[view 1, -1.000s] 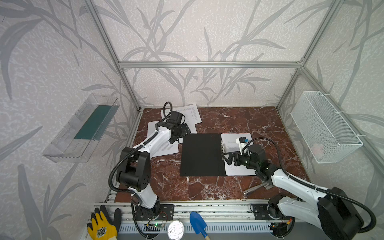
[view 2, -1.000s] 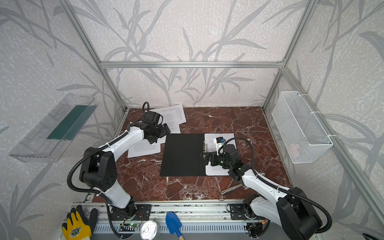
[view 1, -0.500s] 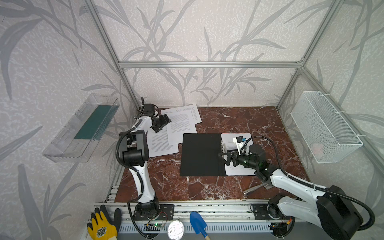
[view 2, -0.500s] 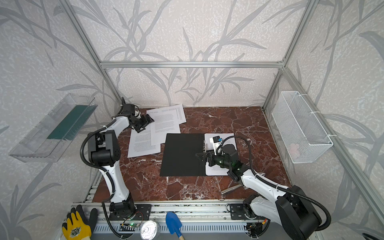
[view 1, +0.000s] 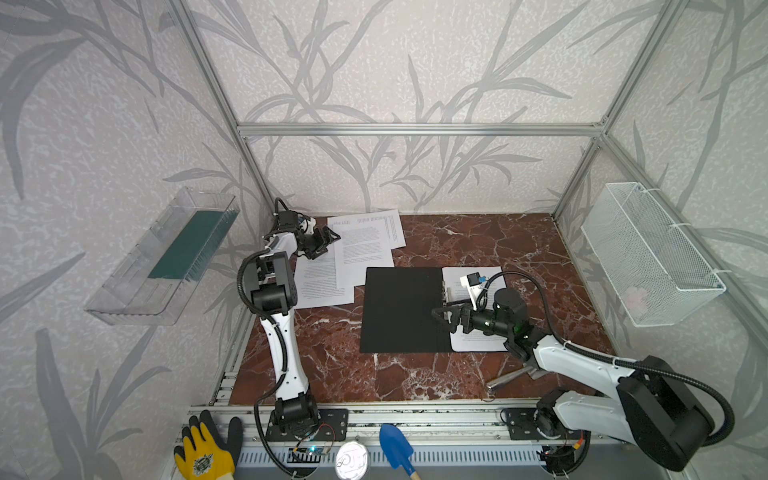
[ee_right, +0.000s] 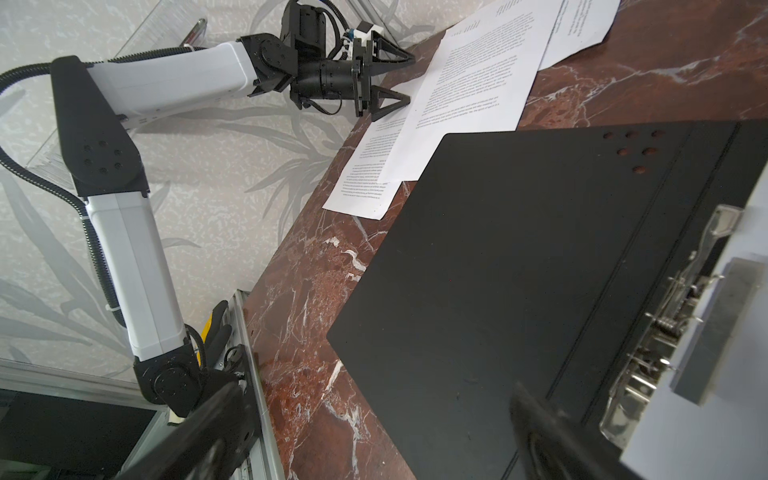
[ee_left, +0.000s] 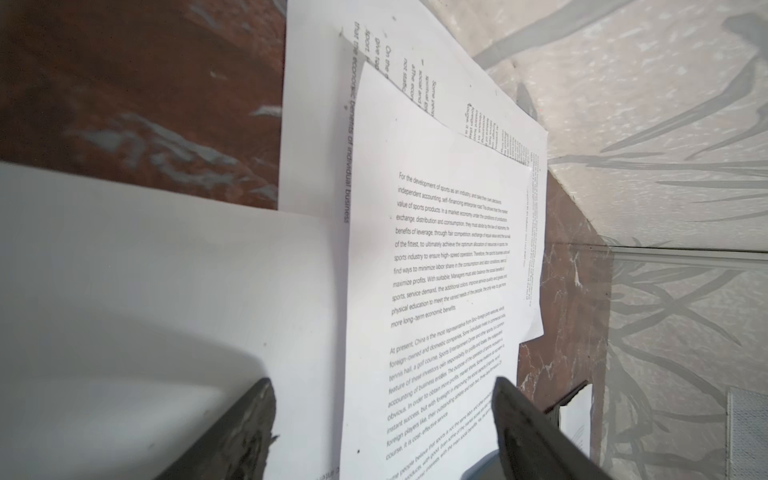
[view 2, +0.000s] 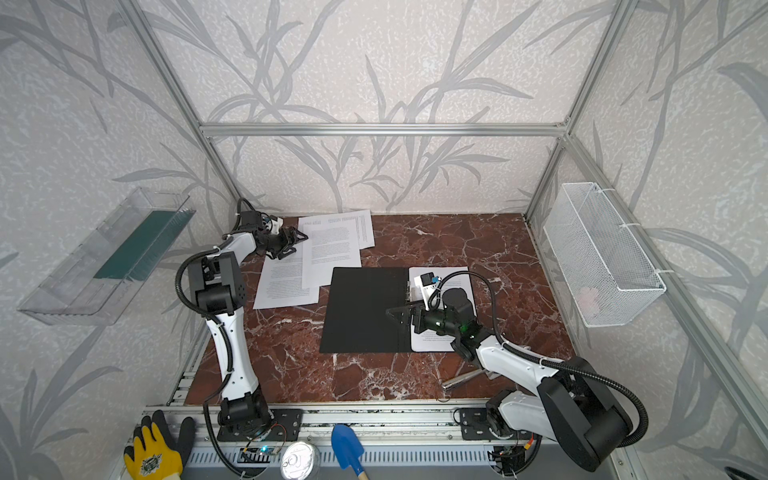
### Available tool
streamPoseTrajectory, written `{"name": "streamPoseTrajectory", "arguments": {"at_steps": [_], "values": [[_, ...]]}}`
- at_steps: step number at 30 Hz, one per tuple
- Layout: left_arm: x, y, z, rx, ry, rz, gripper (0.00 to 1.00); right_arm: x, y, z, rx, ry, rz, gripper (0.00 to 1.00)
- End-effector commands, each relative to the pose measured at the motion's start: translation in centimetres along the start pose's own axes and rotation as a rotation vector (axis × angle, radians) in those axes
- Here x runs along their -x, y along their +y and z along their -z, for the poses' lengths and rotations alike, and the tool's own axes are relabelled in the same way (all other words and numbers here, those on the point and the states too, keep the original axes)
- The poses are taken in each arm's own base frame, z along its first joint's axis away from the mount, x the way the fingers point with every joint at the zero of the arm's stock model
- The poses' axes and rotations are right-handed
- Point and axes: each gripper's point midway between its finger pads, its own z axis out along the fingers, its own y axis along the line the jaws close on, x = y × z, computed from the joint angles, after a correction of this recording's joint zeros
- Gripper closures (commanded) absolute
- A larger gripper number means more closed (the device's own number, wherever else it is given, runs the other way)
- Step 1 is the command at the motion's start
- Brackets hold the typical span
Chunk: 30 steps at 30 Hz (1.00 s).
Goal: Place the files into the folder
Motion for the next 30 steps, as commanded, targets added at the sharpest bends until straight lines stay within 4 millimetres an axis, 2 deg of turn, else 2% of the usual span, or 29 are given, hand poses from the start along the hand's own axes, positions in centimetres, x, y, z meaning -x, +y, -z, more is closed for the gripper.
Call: {"name": "streamPoseTrajectory", "arguments": {"at_steps": [1,5,11,13,22,30], "values": [[-1.5,-0.6,-1.2,-0.073,0.074,0.019,0.18,0.9,1.4,0.4,0.049,-0.031,0.016,0.01],[-2.5,-1.1,-1.4,-0.115,0.101,0.032,0.18,1.0,1.5,0.7,0.041,-0.028,0.025,0.01],[-2.3,-3.4,-0.9,-0.225,0.063,0.015,0.18,1.3,1.8,1.2,0.030,-0.039,0.044,0.01],[-2.3,-3.5,-0.8,-0.219,0.051,0.008,0.18,1.3,1.8,1.1,0.031,-0.038,0.043,0.01],[-4.9,-4.3,-2.2,-0.261,0.112,0.001,0.19,1.2,1.5,1.0,0.020,-0.028,0.042,0.01],[-5.5,-6.3,-2.6,-0.311,0.134,-0.025,0.19,1.1,1.3,0.8,0.012,-0.022,0.045,0.01]]}}
